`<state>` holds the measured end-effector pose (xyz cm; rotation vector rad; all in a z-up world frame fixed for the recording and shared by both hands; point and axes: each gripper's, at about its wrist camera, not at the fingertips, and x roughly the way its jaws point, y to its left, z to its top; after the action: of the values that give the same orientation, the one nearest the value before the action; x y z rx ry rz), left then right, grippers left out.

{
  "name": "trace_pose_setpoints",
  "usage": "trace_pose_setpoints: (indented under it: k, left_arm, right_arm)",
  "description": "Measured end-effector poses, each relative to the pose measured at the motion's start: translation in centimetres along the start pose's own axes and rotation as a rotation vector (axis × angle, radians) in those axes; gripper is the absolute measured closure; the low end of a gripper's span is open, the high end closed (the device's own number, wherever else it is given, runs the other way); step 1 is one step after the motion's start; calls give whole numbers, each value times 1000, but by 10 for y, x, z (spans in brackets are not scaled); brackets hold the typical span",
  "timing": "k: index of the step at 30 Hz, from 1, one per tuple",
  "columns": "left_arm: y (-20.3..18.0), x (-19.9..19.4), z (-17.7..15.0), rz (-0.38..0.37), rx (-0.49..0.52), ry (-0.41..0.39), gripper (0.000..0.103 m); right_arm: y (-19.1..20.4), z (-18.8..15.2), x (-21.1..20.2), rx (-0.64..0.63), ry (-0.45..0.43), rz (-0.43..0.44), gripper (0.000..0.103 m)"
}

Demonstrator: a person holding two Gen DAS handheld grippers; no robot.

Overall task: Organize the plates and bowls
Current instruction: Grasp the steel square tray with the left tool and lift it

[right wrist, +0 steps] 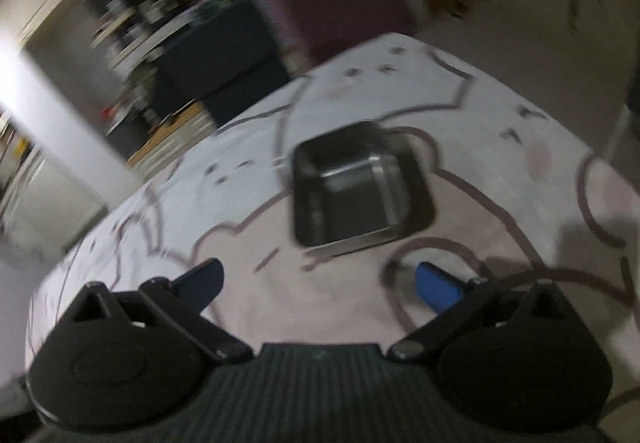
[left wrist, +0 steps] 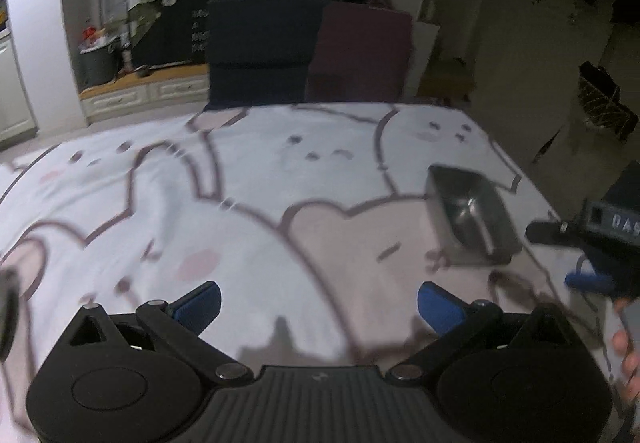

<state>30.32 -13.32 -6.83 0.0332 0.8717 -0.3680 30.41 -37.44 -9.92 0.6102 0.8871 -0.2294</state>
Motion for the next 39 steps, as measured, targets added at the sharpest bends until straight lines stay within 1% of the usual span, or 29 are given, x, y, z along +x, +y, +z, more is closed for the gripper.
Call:
trace_pose_setpoints:
  k: [4,7,13,15,19,23,27,30,32,34,36,39]
  left_arm:
    - [-24,27,31,-8,57,-40,0]
    - [-46,55,58,-16,114,-26,0]
    - [-85,108,91,-19,200,-9,0]
    - [-99,127,99,-18,249,6,0]
    - [-121,156,109,5,359,23,0]
    - [-137,181,111,28,452,64,0]
    - [-141,200,110,15,439,97,0]
    - [-142,207,109,20,435,99,0]
    - [-139,210,111,24,402,85,0]
    - [-136,210,113,11,372,91,0]
    - [-137,210,112,16,385,83,0]
    - [-138,209,112,49,426,68,0]
  right_arm:
    - [-23,7,19,127,4,-22,0]
    - [-34,11,37,202,25,-36,0]
    - [-34,12,57,194,67,-67,0]
    - [-35,15,60,206,79,-67,0]
    - [-32,17,63,195,84,-86,0]
    - [-31,21,73,186,126,-110,0]
    - [-27,22,82,160,144,-120,0]
    - [-26,22,86,150,165,-119,0]
    - [-26,21,88,126,182,-125,0]
    - [-25,21,90,113,192,-124,0]
    - [-25,21,89,117,198,-112,0]
    - [-25,21,87,93,206,-98,0]
